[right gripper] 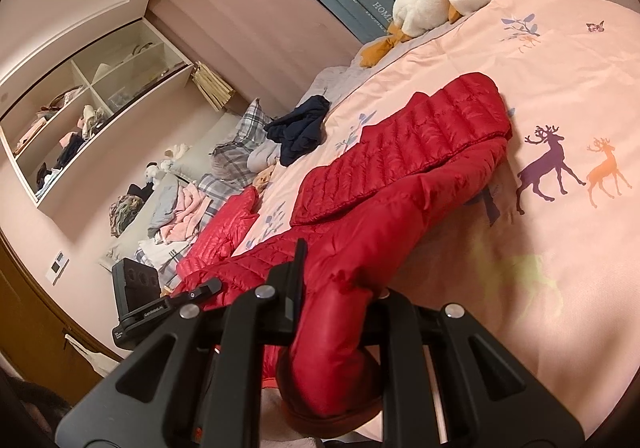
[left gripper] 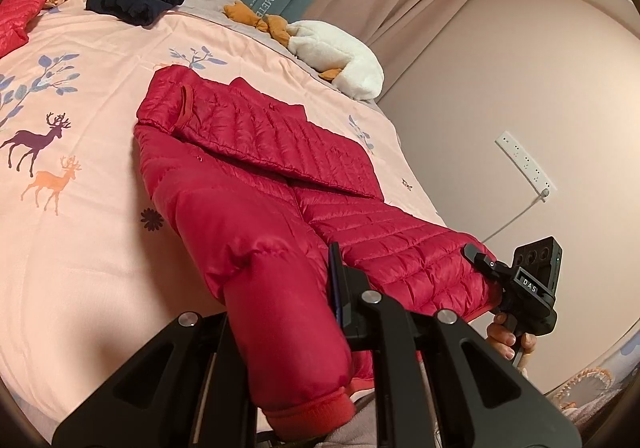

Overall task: Fold large clothes
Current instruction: 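Lift the hem with both tools and fold it toward the collar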

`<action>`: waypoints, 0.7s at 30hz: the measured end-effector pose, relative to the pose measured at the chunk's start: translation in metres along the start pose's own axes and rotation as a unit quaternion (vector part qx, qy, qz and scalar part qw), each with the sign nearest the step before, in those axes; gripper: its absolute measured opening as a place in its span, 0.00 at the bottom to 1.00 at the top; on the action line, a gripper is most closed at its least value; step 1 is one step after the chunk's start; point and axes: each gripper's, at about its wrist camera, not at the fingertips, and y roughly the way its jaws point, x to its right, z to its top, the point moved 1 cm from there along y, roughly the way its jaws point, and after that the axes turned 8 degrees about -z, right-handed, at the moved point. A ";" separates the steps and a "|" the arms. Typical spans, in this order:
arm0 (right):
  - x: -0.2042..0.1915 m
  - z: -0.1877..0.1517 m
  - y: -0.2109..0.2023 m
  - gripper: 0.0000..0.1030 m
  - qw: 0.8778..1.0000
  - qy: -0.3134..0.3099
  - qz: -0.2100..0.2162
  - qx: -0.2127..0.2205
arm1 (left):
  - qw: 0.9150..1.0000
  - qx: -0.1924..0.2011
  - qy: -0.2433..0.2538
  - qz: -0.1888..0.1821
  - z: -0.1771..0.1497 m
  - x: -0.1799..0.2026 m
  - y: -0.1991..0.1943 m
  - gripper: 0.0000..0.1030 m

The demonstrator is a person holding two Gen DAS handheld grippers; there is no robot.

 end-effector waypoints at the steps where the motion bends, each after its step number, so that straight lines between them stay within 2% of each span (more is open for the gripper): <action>1: -0.001 0.001 0.000 0.14 1.000 -0.001 0.001 -0.001 | 1.000 0.000 0.000 -0.001 0.000 0.000 0.000 0.12; 21: -0.023 0.005 -0.019 0.14 0.999 -0.033 0.038 0.010 | 1.000 0.003 0.022 -0.015 0.005 0.012 -0.011 0.12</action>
